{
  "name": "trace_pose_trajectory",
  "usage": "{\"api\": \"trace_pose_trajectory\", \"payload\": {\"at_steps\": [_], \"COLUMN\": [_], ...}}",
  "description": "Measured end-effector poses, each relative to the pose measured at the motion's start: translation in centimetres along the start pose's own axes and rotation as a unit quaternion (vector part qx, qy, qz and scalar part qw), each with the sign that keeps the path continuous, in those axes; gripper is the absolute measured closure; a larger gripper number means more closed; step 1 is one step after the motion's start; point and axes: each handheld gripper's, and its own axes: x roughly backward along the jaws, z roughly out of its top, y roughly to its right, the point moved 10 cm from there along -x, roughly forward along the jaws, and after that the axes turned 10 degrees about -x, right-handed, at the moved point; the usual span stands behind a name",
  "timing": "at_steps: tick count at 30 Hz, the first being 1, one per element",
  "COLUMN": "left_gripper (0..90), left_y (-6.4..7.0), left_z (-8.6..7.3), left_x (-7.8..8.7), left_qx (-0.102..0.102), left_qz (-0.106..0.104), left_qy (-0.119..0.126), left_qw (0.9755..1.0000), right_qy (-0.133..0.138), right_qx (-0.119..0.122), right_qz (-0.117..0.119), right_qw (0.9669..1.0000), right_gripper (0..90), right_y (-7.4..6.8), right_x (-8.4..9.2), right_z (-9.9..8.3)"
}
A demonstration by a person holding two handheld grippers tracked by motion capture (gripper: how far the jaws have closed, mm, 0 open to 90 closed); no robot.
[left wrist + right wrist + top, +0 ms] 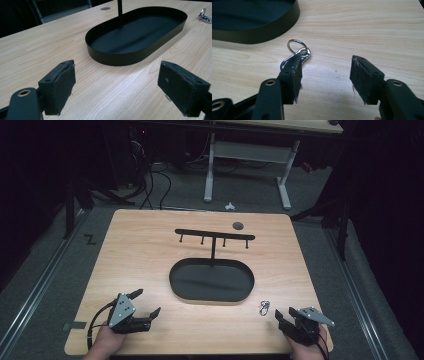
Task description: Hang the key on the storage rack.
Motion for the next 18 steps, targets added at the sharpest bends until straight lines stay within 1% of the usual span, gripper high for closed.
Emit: {"api": "trace_pose_trajectory", "payload": {"at_steps": [3, 5, 11, 14, 17, 18], "left_gripper": [15.2, 15.2, 15.2, 15.2, 15.2, 15.2], "left_y": [0.01, 0.04, 0.05, -0.09, -0.26, -0.26], "left_z": [0.07, 0.09, 0.01, 0.2, 0.37, 0.4], "left_x": [0.08, 0.13, 0.25, 0.47, 0.84, 0.94], "left_qx": [0.0, -0.002, -0.003, -0.001, 0.0, -0.002], "left_qz": [-0.001, -0.002, -0.004, 0.001, 0.004, 0.003], "left_qy": [0.002, 0.003, 0.001, 0.008, 0.014, 0.016], "left_qw": [1.0, 1.0, 1.0, 1.0, 0.9999, 0.9999], "right_qy": [-0.004, -0.003, -0.004, -0.005, -0.005, -0.005], "right_qx": [-0.011, -0.011, -0.004, -0.006, -0.001, 0.001], "right_qz": [0.0, -0.002, -0.003, -0.003, -0.005, -0.007], "right_qw": [0.9999, 0.9999, 1.0, 1.0, 1.0, 1.0], "right_gripper": [42.8, 42.9, 42.7, 42.7, 42.8, 42.8], "right_y": [-0.04, -0.07, -0.28, -0.44, -0.5, -0.52], "right_x": [-0.05, -0.05, -0.21, -0.42, -0.62, -0.62], "right_z": [-0.04, -0.02, 0.09, 0.11, 0.12, 0.13]}}
